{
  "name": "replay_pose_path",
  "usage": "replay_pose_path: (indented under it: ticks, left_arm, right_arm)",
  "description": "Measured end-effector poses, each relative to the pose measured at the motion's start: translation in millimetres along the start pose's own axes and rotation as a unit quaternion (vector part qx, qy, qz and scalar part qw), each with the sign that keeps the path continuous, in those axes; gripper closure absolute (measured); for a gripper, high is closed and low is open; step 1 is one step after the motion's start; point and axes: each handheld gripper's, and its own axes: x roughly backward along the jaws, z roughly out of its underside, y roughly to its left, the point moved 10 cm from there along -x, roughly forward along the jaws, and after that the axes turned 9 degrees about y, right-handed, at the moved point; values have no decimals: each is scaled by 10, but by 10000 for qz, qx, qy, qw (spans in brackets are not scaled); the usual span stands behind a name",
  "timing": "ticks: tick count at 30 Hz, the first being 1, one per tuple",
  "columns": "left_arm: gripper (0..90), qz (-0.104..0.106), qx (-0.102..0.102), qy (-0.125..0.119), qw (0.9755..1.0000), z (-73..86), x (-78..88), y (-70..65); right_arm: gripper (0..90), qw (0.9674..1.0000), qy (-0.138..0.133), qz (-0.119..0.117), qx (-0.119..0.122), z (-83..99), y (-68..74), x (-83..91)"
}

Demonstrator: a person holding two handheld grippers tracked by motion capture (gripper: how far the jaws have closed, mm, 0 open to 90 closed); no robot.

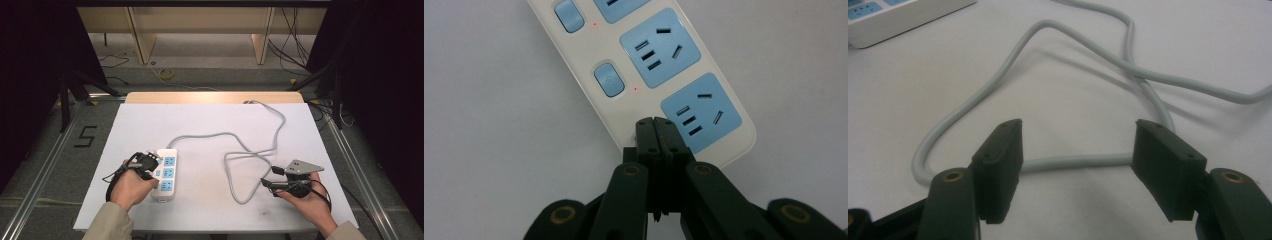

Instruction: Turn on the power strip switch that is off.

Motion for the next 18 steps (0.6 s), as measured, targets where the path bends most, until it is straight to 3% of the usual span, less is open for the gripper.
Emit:
replay_pose_path:
  ticks: [18]
  left_arm:
    - [896, -25, 64, 344, 9994, -7, -39, 0]
  right_arm:
    - [377, 10000, 12, 3, 2, 3, -1, -2]
